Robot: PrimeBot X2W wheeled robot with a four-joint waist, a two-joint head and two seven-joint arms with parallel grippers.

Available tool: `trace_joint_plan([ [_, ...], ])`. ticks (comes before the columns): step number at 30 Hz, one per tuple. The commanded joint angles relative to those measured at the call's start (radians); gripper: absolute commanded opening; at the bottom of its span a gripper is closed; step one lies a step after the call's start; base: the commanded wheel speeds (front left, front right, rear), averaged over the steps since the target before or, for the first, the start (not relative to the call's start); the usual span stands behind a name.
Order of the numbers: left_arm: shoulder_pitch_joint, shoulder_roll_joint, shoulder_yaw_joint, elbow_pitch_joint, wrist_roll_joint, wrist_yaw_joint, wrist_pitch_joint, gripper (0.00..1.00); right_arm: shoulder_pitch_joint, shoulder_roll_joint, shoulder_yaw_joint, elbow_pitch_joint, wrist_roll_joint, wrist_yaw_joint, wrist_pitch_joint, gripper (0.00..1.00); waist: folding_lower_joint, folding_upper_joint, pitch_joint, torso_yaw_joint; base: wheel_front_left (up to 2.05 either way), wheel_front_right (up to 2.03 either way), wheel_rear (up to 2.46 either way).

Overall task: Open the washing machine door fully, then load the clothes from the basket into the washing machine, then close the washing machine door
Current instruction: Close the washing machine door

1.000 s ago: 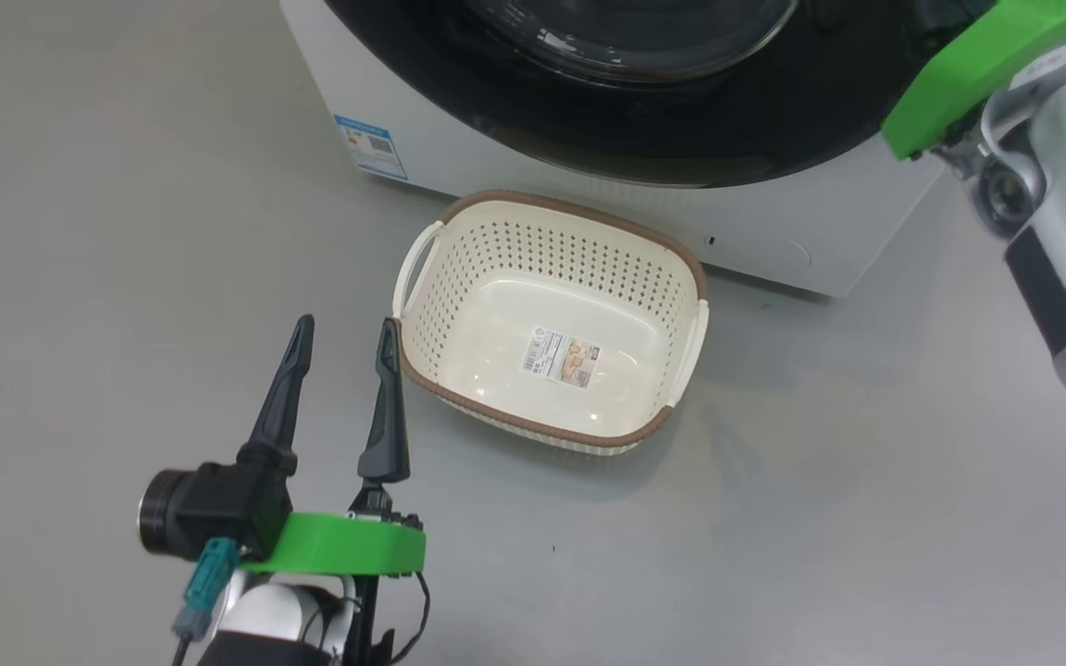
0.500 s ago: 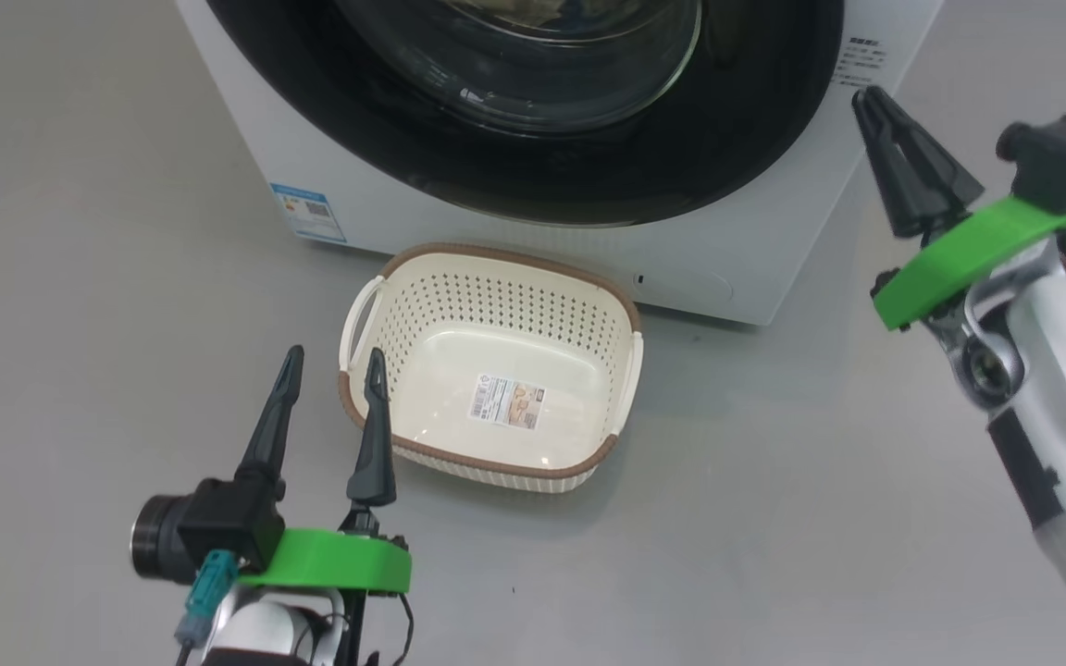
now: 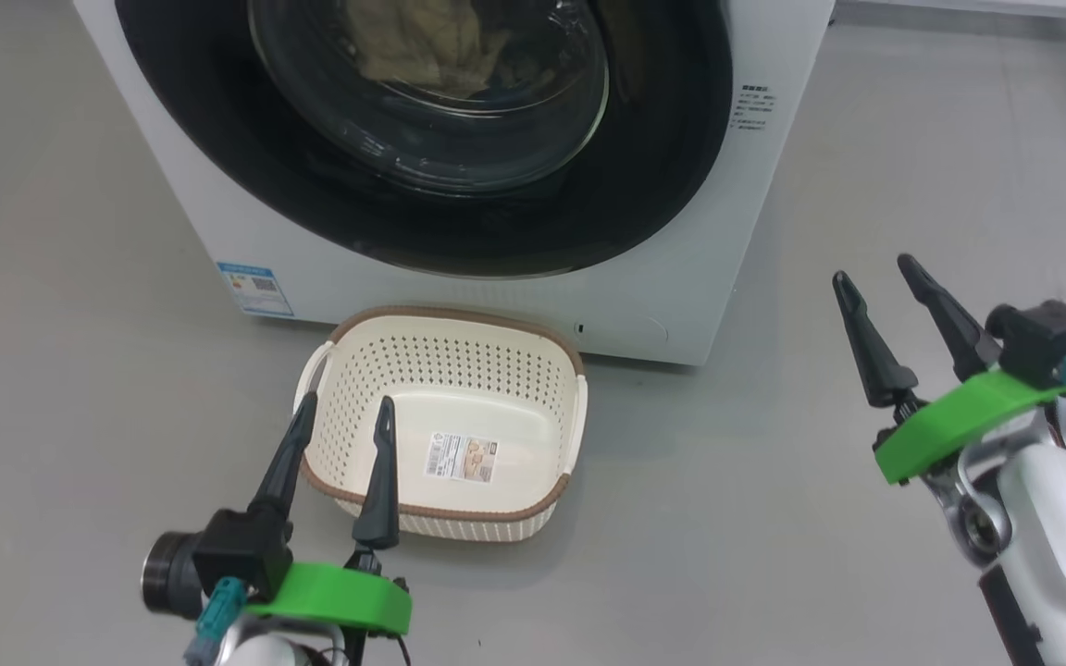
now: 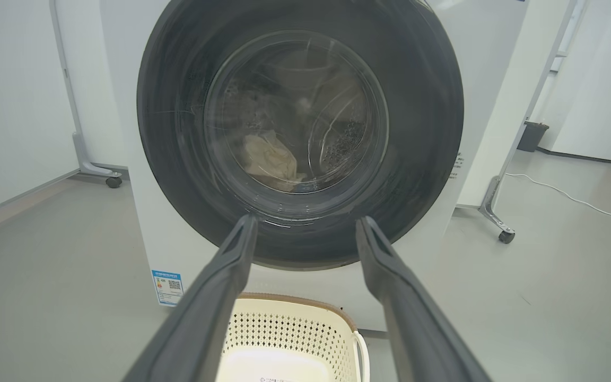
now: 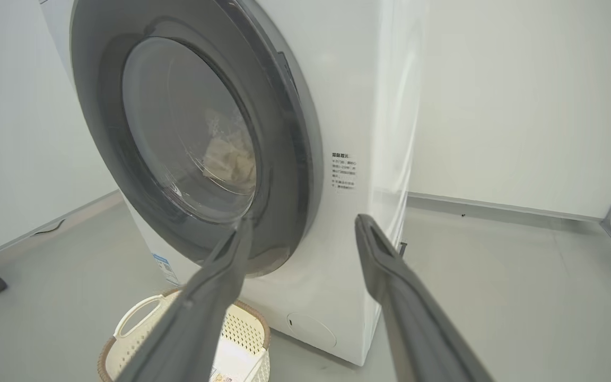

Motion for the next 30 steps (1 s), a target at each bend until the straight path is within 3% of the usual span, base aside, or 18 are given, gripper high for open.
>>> trace_joint_plan([
  [1,-0.014,0.016,0.032,-0.025,0.003,-0.001,-0.011,1.00,0.009,0.004,-0.006,-0.047,-0.019,-0.003,-0.004,1.00,0.0000,0.0000,-0.014,-0.015,0.00,0.00,0.00],
  [13,0.025,0.031,0.046,-0.029,-0.003,0.009,-0.011,1.00,0.292,0.109,-0.198,-0.297,-0.075,-0.003,0.063,1.00,0.0000,0.0000,-0.048,-0.059,0.00,0.00,0.00],
  [22,0.058,0.034,0.058,-0.044,-0.011,0.027,-0.011,1.00,0.438,0.145,-0.234,-0.515,-0.102,-0.003,0.153,1.00,0.0000,0.0000,-0.060,-0.089,0.00,0.00,0.00],
  [30,0.072,0.036,0.056,-0.049,-0.014,0.034,-0.011,1.00,0.515,0.151,-0.242,-0.617,-0.122,-0.003,0.210,1.00,0.0000,0.0000,-0.064,-0.094,0.00,0.00,0.00],
])
